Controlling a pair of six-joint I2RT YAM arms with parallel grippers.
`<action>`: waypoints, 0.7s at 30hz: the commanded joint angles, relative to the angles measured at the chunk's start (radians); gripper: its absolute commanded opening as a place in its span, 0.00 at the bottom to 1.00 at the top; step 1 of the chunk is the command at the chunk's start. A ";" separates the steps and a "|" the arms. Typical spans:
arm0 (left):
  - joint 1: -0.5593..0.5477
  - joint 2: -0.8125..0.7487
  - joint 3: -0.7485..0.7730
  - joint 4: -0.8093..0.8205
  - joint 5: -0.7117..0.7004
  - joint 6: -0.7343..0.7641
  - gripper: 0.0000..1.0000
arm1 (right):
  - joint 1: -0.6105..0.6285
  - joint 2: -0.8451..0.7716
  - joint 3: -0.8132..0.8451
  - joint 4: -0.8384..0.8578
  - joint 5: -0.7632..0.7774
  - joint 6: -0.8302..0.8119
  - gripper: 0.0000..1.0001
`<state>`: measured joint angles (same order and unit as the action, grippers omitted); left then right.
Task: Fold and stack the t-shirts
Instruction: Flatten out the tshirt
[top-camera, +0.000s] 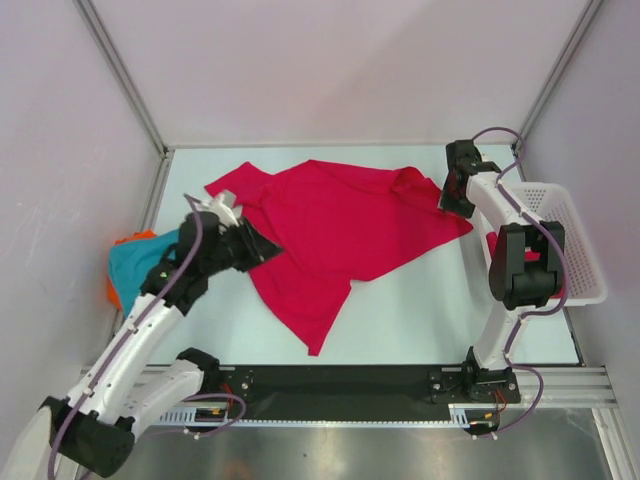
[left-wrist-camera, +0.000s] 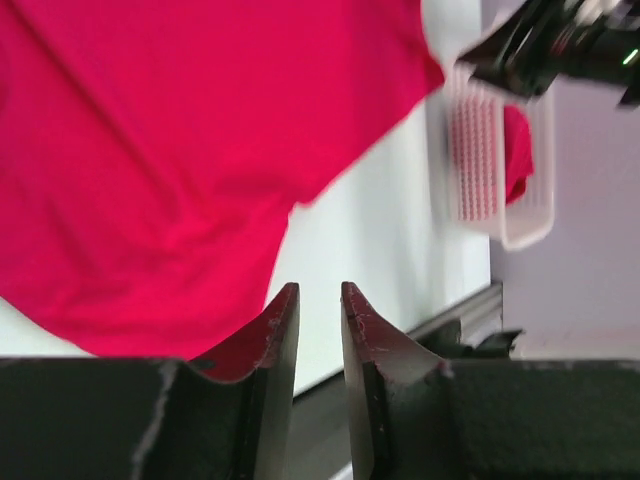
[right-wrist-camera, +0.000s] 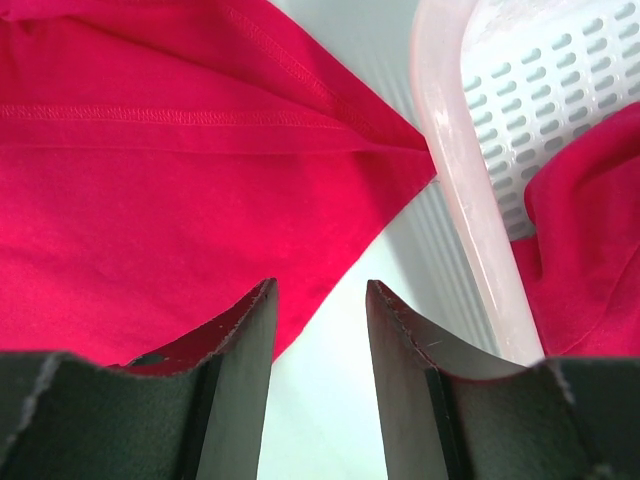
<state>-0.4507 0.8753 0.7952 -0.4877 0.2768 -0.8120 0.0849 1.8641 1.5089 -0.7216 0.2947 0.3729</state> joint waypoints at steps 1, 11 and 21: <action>0.183 0.023 0.113 -0.141 0.067 0.168 0.28 | 0.018 -0.014 0.017 -0.013 0.006 0.001 0.47; 0.149 0.028 -0.095 -0.091 0.274 0.215 0.57 | 0.033 -0.005 0.045 -0.036 0.006 -0.009 0.48; -0.019 -0.194 -0.324 -0.115 0.226 0.056 0.97 | 0.079 0.027 0.053 -0.032 0.017 0.006 0.48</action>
<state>-0.4126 0.7166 0.5049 -0.6155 0.5171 -0.6765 0.1375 1.8782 1.5196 -0.7498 0.2981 0.3698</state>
